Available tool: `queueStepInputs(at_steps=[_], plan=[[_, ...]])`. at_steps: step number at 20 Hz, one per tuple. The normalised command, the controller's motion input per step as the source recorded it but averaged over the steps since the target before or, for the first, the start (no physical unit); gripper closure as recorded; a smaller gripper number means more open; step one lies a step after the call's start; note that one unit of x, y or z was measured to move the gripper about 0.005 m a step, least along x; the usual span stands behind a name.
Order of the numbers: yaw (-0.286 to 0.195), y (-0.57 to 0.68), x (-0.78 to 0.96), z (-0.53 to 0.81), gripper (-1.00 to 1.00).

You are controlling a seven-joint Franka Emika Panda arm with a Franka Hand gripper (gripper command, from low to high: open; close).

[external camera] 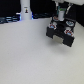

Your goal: Open the kcup holder, insert the kcup into the holder, and close the kcup holder

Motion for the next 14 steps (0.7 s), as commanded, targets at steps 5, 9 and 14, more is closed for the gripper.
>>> queueStepInputs(at_steps=[5, 9, 14], plan=[[-0.002, 0.07, 0.11, 0.01, 1.0], [0.0, 0.1, 0.09, 0.06, 1.0], [0.0, 0.35, 0.24, 0.19, 1.0]])
